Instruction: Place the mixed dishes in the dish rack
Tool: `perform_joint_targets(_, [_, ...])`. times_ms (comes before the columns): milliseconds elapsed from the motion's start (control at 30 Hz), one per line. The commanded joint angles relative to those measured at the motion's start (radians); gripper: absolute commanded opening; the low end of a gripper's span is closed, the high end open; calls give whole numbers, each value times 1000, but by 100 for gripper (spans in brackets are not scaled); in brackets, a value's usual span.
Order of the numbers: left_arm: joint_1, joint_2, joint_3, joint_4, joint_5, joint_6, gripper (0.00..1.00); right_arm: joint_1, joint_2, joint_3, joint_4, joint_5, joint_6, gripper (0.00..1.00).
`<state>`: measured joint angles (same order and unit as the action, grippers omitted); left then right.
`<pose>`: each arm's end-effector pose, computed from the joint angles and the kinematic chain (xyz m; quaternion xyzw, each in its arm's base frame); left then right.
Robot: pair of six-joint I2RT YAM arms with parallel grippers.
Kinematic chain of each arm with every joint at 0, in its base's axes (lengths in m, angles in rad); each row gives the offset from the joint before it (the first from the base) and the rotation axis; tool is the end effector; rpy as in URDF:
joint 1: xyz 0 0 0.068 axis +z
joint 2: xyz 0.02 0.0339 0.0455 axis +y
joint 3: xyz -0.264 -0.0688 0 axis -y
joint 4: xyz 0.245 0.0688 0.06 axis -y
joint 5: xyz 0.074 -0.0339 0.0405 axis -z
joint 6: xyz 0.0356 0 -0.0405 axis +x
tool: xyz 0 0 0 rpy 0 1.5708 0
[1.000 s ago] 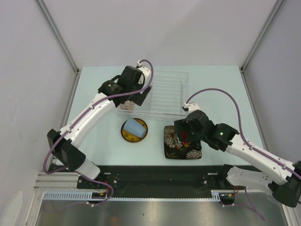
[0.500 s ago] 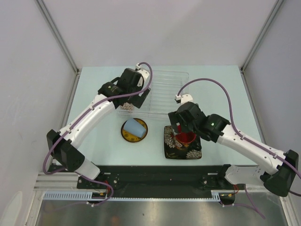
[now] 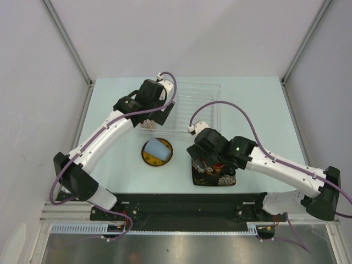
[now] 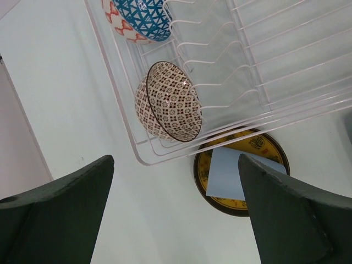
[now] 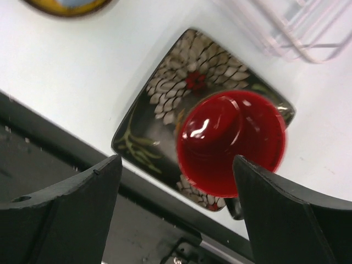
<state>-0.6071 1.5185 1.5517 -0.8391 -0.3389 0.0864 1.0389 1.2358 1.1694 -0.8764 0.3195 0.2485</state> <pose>0.2725 -0.1749 0.3676 0.2516 0.8814 0.0565 0.3957 0.1339 0.2055 0.3192 -0.3162 0.8855 0.0620 0.3347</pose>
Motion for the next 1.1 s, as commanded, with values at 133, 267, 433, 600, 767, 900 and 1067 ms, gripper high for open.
perform_joint_targets(133, [58, -61, 39, 28, -14, -8, 100, 38, 129, 36, -73, -36, -34, 82])
perform_joint_targets(267, [115, -83, 62, 15, 18, -16, 100, 29, 218, 33, -38, -48, -55, 77])
perform_joint_targets(433, [213, -125, 79, 6, 98, -23, 100, -31, 240, 23, 20, -95, -52, 76])
perform_joint_targets(600, [260, -149, 85, 2, 135, -19, 100, -59, 263, -5, 53, -125, -38, 73])
perform_joint_targets(767, [282, -150, 87, -5, 150, -17, 100, -57, 307, -43, 83, -149, -32, 62])
perform_joint_targets(900, [288, -146, 94, -8, 149, -14, 100, -45, 320, -73, 86, -140, -20, 62])
perform_joint_targets(1067, [293, -138, 94, -9, 161, -22, 100, -51, 294, -96, 73, -122, -14, 66])
